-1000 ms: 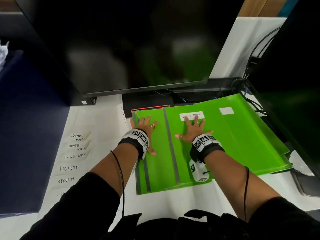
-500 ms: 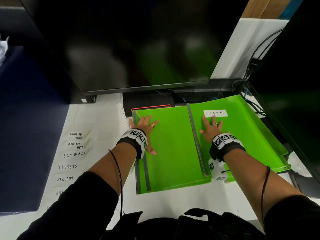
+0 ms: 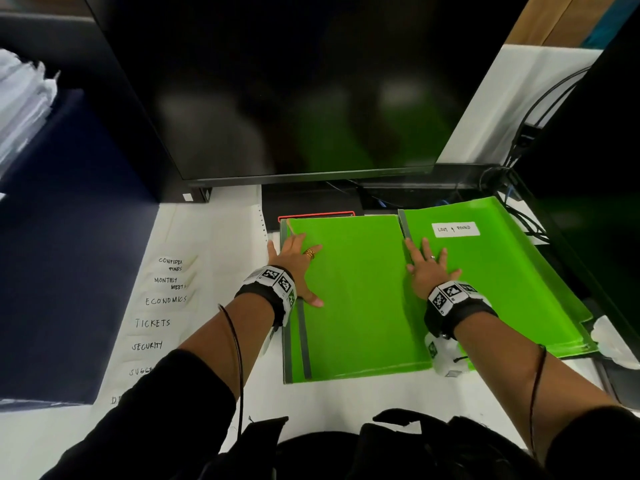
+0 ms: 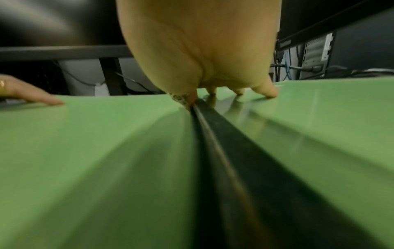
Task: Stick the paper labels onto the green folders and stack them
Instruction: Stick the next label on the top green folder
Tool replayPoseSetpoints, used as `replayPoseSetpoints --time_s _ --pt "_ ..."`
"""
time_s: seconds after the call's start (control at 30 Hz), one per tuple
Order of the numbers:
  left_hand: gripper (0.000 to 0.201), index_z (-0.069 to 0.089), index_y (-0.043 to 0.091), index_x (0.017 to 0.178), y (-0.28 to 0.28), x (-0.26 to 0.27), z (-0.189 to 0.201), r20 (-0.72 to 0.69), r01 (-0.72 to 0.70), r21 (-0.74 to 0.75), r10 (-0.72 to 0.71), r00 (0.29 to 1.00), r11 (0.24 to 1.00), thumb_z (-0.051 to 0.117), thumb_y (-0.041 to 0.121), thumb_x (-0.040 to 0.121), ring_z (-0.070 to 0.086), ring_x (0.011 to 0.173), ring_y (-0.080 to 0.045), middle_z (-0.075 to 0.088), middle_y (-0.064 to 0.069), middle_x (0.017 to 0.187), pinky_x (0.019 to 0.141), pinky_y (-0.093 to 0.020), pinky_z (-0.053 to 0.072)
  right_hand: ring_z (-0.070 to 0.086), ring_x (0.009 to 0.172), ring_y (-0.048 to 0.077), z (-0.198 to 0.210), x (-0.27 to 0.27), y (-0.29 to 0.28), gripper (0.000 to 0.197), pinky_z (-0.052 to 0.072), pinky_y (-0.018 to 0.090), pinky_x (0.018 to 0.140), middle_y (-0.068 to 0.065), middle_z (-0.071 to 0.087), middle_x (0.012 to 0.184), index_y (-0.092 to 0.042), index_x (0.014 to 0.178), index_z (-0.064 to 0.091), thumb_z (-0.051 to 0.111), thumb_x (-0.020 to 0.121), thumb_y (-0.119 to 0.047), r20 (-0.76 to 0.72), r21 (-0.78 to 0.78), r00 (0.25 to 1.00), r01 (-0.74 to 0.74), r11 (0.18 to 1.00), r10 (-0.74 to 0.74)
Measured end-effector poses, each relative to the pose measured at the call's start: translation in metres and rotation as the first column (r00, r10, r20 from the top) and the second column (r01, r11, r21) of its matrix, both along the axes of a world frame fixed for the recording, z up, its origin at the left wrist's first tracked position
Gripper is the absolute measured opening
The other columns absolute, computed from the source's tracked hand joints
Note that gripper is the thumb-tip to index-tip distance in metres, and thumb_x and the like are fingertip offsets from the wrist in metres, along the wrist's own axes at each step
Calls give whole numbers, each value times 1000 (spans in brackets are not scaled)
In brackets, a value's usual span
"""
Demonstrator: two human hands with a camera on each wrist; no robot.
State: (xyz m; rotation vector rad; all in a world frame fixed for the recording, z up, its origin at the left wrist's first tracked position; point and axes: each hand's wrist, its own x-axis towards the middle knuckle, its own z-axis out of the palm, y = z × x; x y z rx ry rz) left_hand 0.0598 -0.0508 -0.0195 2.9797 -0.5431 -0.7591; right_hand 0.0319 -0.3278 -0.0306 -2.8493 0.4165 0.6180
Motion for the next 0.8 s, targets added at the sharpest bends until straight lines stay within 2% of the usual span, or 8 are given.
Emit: replayPoseSetpoints --time_s 0.17,0.27,0.4,0.47,0.5,0.57,0.67,0.8 --pt "130 1 34 150 -2 2 2 -11 12 31 -12 1000 999 74 72 50 -8 146 -27 -9 -6 157 108 -69 -3 -16 144 33 1 -6 -14 59 -3 66 109 -7 -15 158 -36 149 -7 26 102 -23 26 10 999 27 1000 -27" --pt "130 1 33 151 -2 3 3 -15 10 23 -10 1000 1000 74 72 50 -9 146 -27 -9 -6 158 108 -69 -4 -13 144 35 4 -4 -2 58 -2 63 111 1 -11 158 -29 151 -4 26 101 -34 106 -47 993 -51 998 56" --pt "124 1 32 151 6 -2 5 -36 -28 -87 25 999 996 71 71 56 -10 146 -26 -11 -3 157 109 -65 -5 -4 145 34 17 9 49 53 2 54 115 7 1 158 -22 149 19 31 99 -36 200 -18 955 -220 975 219" --pt "100 12 26 150 18 -6 9 8 -136 -222 141 990 966 64 63 73 -2 146 -27 -3 -5 157 114 -58 4 5 145 35 22 18 82 47 8 51 118 11 11 158 -18 143 34 40 98 -29 239 13 924 -311 950 299" --pt "79 24 21 148 26 -7 12 74 -205 -307 238 968 929 57 54 84 5 144 -28 5 -8 156 115 -53 13 10 145 35 24 23 99 45 12 49 119 12 16 156 -17 140 38 43 97 -26 267 37 909 -342 939 321" --pt "43 43 13 138 48 -10 18 217 -342 -449 472 855 825 44 25 97 21 136 -29 22 -10 149 109 -46 30 24 140 31 28 32 131 44 22 42 117 12 29 151 -14 138 42 47 95 -21 319 94 880 -398 912 351" --pt "52 47 12 129 88 -16 20 299 -546 -461 702 647 700 41 -10 83 35 123 -30 34 -11 137 98 -41 42 39 128 29 31 45 178 37 35 38 108 11 46 137 -12 129 52 47 93 -17 377 162 825 -507 846 422" --pt "48 41 5 129 130 -23 8 249 -772 -311 832 496 553 50 -8 83 37 122 -32 34 -16 133 97 -41 45 45 123 28 35 54 238 34 34 30 101 12 53 128 -10 123 57 48 91 -11 377 215 760 -628 748 530"
